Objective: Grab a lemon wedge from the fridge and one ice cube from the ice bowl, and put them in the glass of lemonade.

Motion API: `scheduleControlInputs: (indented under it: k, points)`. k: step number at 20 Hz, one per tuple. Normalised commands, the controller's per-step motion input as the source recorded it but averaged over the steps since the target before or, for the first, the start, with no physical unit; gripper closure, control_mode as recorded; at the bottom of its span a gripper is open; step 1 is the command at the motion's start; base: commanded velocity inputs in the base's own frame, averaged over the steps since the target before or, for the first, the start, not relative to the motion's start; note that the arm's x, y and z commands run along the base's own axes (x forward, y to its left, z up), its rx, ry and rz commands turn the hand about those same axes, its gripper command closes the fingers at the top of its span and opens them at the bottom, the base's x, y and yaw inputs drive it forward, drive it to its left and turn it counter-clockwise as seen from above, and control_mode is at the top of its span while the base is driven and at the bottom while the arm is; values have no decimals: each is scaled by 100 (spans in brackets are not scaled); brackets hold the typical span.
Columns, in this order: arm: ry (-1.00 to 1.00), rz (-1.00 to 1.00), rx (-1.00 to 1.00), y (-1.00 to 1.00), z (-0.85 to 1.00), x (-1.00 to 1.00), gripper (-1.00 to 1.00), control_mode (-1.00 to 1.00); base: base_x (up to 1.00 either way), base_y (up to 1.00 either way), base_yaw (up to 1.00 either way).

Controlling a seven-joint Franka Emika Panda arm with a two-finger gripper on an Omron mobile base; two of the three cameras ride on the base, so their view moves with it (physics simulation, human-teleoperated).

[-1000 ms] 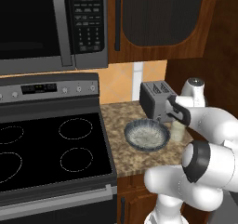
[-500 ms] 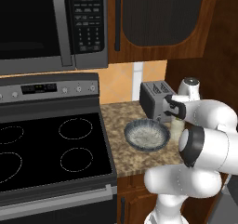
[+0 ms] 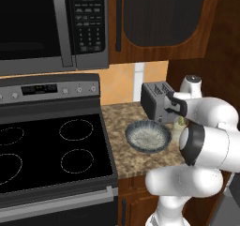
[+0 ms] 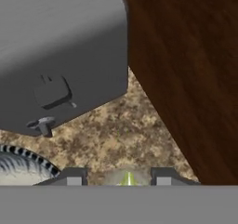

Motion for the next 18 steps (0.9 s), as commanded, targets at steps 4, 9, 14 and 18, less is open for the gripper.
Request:
scheduleControlInputs:
  k: [4,9,14,18]
  points:
    - [-9,0,0,0,45,-9,-100,-100,0,0,0]
    - [-52,7,-5,26,61,-86,-100,-100,0,0,0]
    - [-66,15,-16,48,59,-100,-100,-100,0,0,0]
    - [-64,16,-21,67,61,-97,-100,-100,0,0,0]
